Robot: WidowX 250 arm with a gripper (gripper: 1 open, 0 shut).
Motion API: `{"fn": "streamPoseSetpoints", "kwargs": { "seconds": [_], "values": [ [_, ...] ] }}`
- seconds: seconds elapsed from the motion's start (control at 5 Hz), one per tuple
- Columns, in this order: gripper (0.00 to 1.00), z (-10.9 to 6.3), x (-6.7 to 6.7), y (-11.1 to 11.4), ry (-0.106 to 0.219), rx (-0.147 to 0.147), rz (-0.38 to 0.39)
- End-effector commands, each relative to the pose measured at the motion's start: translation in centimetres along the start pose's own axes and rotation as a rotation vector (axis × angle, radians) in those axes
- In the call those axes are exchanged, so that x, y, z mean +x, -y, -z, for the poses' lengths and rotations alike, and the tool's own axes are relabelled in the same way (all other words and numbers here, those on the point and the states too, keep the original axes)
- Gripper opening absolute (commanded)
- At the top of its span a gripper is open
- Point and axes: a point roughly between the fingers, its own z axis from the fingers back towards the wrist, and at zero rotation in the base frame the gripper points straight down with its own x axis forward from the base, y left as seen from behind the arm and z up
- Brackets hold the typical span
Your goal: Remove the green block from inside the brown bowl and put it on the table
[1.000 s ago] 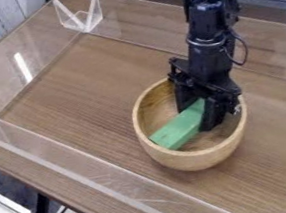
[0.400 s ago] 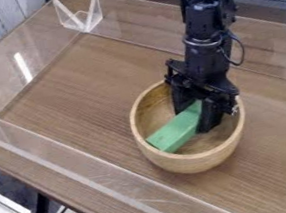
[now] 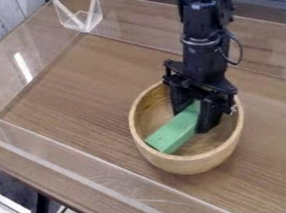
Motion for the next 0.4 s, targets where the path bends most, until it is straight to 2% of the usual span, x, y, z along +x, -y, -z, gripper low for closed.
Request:
{"fn": "streamPoseSetpoints", "kwargs": {
  "seconds": [0.0, 0.2],
  "values": [
    [0.00, -2.2, 0.1, -0.2, 0.069, 0.016, -0.004],
    [0.00, -3.2, 0.0, -0.3, 0.089, 0.023, -0.012]
  ]
}}
